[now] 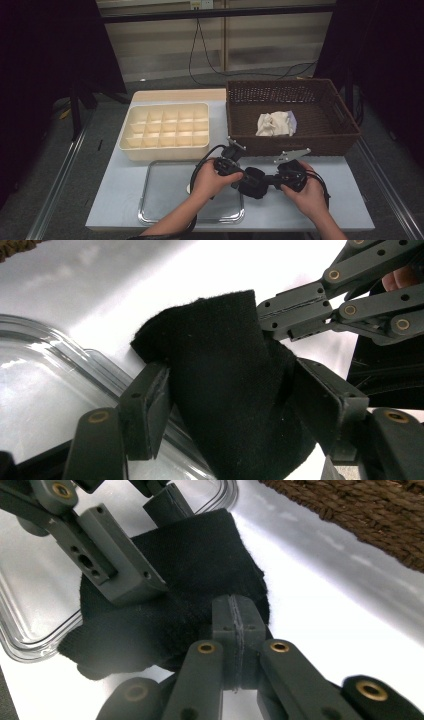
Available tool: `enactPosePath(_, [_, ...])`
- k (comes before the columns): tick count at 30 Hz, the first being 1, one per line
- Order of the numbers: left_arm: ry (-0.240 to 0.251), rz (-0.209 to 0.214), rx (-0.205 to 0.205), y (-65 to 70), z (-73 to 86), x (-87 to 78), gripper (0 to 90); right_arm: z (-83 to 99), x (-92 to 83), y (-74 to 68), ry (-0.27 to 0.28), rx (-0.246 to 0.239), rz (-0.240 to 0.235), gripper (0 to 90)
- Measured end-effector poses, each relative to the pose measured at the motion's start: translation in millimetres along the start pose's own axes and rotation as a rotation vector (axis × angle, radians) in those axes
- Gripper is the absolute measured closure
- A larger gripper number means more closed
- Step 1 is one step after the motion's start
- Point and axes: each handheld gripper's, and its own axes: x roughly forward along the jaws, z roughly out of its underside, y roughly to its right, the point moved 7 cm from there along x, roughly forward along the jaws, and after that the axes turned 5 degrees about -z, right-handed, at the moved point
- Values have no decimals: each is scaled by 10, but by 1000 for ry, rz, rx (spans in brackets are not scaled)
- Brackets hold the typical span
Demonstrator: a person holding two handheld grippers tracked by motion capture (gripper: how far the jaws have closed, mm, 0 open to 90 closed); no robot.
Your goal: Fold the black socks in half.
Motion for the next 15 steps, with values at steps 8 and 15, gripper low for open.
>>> enactPosePath(8, [-17, -25, 6, -2, -13, 20, 465, -5, 31, -24, 7, 6, -12, 900])
enactPosePath(15, [-39, -34, 30, 21, -47, -14, 683, -11, 39, -40, 23, 16, -36, 900])
